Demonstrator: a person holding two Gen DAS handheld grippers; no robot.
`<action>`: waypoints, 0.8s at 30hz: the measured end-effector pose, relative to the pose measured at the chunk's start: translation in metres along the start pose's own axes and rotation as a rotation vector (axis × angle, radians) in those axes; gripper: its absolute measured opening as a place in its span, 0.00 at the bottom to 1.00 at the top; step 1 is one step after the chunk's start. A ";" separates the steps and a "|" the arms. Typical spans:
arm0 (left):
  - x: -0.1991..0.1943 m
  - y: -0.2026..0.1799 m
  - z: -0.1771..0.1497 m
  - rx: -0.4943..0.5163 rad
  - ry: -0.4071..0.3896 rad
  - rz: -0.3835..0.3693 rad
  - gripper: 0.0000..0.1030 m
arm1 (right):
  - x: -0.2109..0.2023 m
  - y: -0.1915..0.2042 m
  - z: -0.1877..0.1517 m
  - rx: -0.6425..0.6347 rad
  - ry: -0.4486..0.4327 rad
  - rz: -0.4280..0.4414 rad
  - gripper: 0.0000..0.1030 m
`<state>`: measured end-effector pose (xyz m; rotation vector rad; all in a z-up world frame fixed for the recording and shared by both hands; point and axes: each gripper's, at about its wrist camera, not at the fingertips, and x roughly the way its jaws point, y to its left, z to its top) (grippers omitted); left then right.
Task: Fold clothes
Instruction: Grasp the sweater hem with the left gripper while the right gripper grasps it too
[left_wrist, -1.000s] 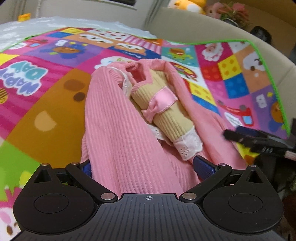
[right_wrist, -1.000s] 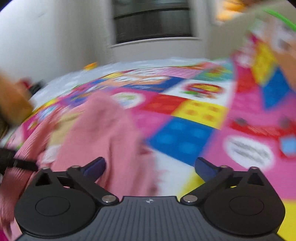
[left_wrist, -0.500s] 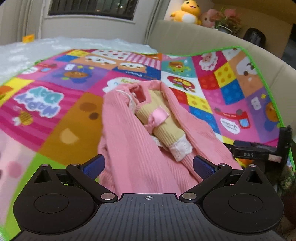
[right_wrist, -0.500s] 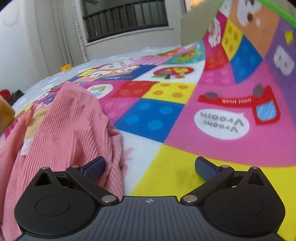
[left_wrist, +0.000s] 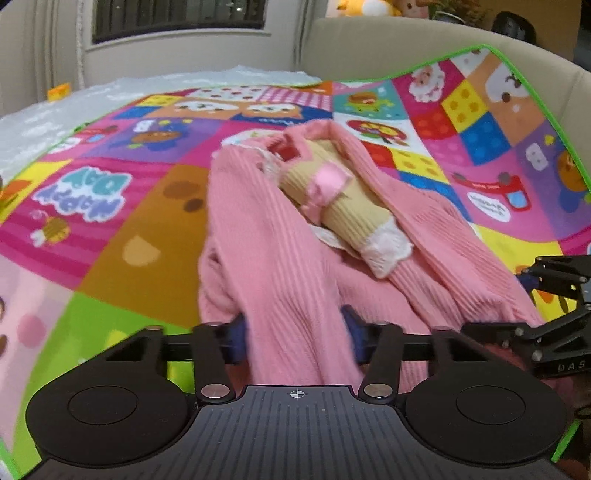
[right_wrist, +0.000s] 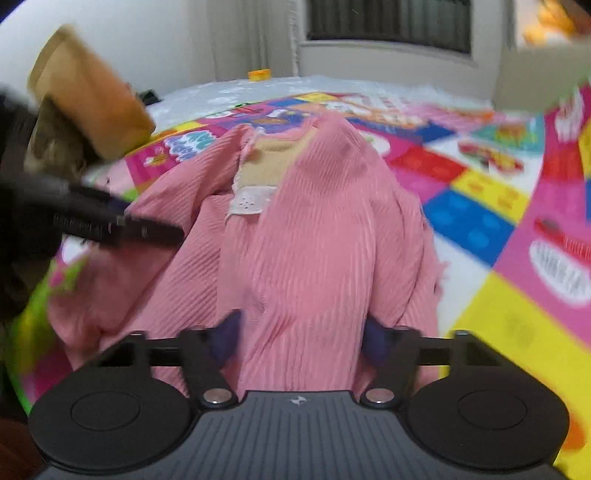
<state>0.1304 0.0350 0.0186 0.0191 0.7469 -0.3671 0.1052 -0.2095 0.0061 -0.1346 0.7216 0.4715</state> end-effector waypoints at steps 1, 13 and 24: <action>0.000 0.003 0.002 0.005 -0.005 0.010 0.31 | -0.004 -0.005 0.006 0.003 -0.007 0.021 0.24; 0.016 0.092 0.059 0.004 -0.075 0.256 0.14 | -0.042 -0.094 0.073 0.059 -0.127 -0.096 0.12; 0.047 0.144 0.078 -0.032 -0.065 0.362 0.14 | 0.000 -0.158 0.091 0.008 -0.084 -0.447 0.05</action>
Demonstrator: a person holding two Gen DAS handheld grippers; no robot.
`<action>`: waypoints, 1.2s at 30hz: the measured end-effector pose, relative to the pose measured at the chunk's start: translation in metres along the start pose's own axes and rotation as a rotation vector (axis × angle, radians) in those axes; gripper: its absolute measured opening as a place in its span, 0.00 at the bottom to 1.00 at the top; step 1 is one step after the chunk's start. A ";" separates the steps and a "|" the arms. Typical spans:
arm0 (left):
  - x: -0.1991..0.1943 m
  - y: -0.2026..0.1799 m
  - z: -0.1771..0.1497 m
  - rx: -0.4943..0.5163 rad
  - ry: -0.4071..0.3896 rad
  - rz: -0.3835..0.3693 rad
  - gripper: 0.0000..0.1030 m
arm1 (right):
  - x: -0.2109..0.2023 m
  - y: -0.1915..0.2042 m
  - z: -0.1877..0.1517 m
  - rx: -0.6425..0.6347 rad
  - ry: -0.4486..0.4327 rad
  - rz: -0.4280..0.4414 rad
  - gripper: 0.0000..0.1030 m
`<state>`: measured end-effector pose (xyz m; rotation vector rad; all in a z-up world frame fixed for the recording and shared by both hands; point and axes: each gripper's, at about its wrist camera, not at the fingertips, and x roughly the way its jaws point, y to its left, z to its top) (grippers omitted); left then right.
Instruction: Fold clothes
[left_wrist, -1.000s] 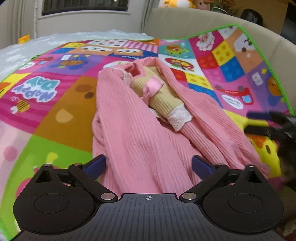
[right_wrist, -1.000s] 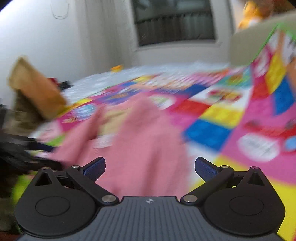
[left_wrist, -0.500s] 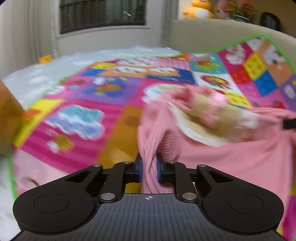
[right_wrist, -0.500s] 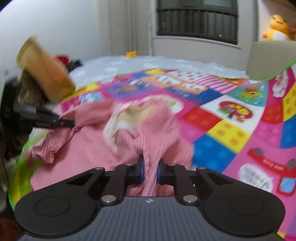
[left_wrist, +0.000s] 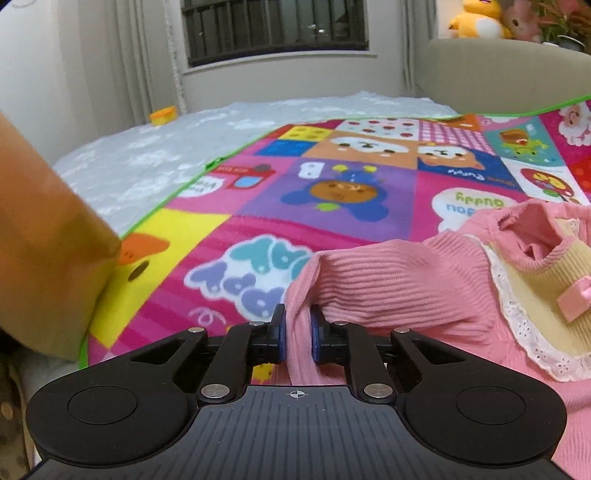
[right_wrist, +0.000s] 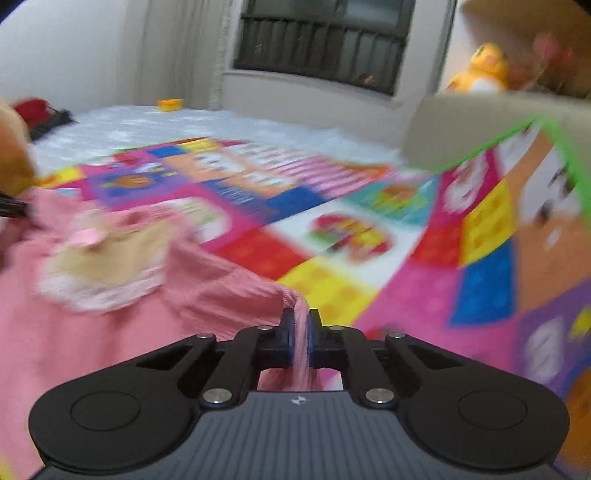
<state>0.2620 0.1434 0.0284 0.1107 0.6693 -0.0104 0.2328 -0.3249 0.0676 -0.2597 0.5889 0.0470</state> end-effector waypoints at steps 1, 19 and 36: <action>0.000 0.001 0.003 0.008 -0.009 0.002 0.14 | 0.012 -0.010 0.007 -0.003 -0.005 -0.066 0.05; -0.010 0.067 0.009 -0.261 -0.023 -0.084 0.54 | 0.052 -0.040 0.014 0.198 -0.030 0.033 0.71; 0.066 0.006 0.026 -0.475 -0.006 -0.403 0.31 | 0.094 -0.003 0.011 0.463 -0.026 0.127 0.00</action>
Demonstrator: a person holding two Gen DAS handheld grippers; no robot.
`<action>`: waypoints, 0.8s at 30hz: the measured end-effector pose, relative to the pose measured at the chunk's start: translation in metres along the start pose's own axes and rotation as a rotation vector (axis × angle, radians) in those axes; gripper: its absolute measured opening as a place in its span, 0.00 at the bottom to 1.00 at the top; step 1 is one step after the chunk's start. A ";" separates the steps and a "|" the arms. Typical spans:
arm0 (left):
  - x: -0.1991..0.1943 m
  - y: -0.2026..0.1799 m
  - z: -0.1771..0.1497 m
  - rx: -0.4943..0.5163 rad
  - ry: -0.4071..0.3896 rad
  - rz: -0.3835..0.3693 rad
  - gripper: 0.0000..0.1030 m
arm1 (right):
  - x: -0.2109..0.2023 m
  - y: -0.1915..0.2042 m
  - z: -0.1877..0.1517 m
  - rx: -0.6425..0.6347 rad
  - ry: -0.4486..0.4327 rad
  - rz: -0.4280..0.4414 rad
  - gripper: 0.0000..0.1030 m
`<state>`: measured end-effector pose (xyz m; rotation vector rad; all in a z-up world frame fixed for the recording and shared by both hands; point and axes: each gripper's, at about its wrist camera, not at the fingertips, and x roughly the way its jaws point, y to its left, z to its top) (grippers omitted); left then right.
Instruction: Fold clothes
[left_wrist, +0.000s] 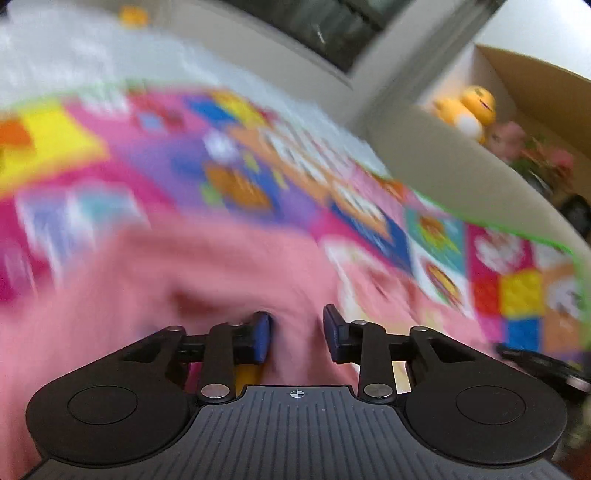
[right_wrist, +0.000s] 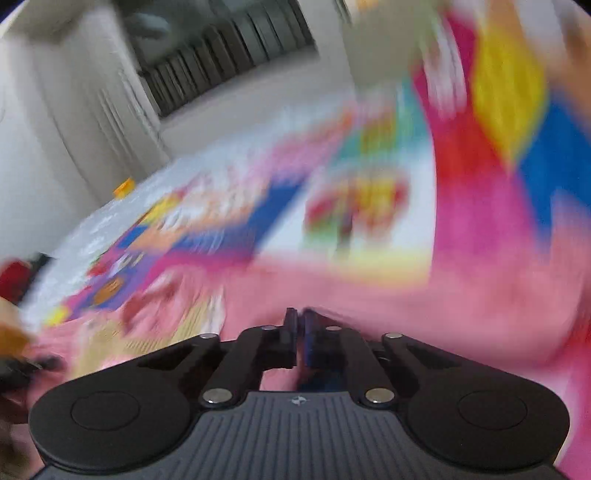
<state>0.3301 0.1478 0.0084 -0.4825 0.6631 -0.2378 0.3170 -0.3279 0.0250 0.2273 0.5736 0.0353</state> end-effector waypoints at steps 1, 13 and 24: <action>-0.002 0.002 -0.003 0.003 0.004 -0.009 0.28 | 0.008 -0.003 0.006 -0.038 -0.022 -0.062 0.00; -0.028 0.022 -0.034 0.040 0.053 -0.120 0.59 | 0.008 0.000 0.005 -0.255 0.008 -0.071 0.23; -0.058 0.037 -0.064 0.032 0.045 -0.207 0.68 | 0.081 0.203 0.011 -0.403 0.165 0.384 0.49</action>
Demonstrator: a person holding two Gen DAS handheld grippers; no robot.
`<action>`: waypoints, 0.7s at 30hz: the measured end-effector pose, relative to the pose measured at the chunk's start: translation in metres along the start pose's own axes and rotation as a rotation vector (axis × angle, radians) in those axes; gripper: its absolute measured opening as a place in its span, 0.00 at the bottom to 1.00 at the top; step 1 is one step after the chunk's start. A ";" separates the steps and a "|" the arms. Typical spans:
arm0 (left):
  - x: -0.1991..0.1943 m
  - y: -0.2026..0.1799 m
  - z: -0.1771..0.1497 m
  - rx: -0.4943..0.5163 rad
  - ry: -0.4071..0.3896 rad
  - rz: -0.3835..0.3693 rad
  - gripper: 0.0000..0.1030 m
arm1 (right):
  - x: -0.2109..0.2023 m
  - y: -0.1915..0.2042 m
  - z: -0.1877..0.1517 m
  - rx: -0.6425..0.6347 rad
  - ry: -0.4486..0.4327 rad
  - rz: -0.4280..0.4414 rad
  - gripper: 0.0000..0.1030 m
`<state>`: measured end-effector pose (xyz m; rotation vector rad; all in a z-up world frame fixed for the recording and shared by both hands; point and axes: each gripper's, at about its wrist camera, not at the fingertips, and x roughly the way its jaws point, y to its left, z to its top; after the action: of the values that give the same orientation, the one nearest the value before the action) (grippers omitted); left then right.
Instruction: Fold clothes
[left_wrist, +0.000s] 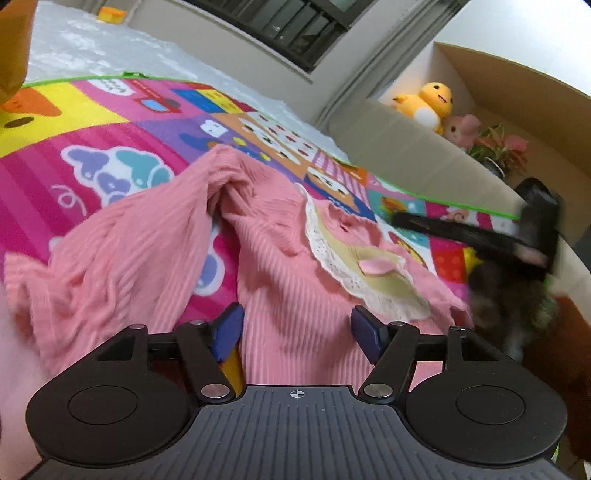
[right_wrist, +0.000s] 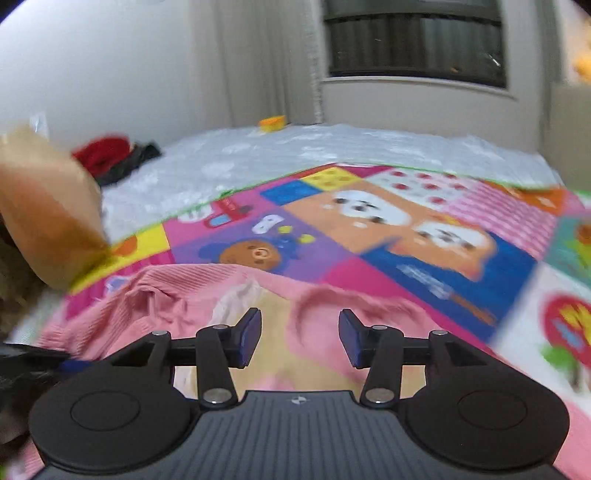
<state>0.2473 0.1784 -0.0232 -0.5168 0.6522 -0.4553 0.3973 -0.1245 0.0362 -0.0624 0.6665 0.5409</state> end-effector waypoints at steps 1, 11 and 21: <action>-0.001 -0.001 -0.003 0.009 0.000 -0.002 0.69 | 0.014 0.004 0.003 -0.011 0.016 -0.006 0.53; -0.001 -0.019 -0.020 0.152 0.010 0.009 0.77 | 0.055 0.011 0.006 -0.086 0.067 -0.143 0.05; -0.003 -0.010 -0.018 0.103 0.003 -0.027 0.78 | -0.039 -0.046 -0.049 -0.047 0.101 -0.287 0.44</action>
<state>0.2309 0.1665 -0.0280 -0.4278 0.6214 -0.5127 0.3663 -0.1931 0.0155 -0.2270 0.7294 0.2782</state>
